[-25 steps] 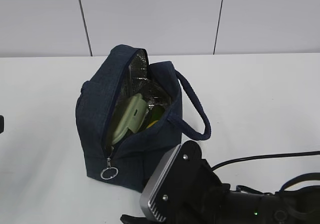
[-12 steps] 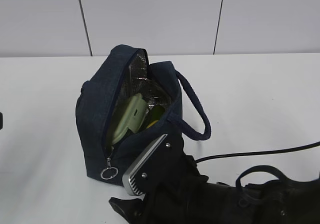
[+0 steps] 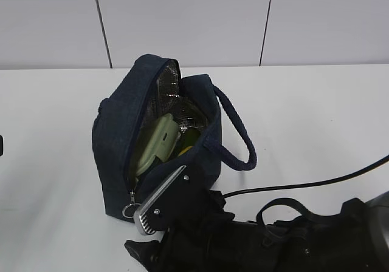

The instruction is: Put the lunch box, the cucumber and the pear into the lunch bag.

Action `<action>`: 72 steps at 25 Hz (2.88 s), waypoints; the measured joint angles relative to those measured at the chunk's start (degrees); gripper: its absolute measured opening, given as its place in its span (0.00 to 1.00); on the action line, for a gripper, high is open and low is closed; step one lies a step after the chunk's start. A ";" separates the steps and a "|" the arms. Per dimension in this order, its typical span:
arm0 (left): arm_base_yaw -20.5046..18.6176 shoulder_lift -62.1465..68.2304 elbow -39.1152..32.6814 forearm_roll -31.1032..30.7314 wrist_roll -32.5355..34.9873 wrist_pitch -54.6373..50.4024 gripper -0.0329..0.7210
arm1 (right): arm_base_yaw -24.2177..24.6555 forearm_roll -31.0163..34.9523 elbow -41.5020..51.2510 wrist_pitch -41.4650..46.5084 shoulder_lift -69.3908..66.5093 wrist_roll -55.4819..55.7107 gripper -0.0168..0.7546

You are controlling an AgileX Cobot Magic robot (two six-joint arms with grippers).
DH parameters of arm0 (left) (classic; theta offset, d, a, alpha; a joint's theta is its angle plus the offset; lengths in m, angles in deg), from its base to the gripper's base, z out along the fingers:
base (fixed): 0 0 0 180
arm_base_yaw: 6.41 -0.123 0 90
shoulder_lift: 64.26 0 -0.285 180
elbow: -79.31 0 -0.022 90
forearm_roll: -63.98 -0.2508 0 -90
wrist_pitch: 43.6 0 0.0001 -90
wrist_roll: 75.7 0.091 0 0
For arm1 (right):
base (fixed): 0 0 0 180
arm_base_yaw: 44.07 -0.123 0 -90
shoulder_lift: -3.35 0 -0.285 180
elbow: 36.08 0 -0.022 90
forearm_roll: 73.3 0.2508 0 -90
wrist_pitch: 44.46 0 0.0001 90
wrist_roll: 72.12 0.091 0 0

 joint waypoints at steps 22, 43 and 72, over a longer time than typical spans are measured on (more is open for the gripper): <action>0.00 0.00 0.00 0.22 0.00 0.05 0.38 | 0.00 3.56 -5.41 3.97 -3.70 -1.02 0.62; 0.00 0.00 0.00 0.64 0.00 0.07 0.38 | -0.12 4.40 -8.18 4.83 -5.54 -1.47 0.62; 0.00 0.00 0.00 0.80 0.18 0.07 0.38 | -0.12 8.13 -9.07 6.94 -6.35 -6.56 0.51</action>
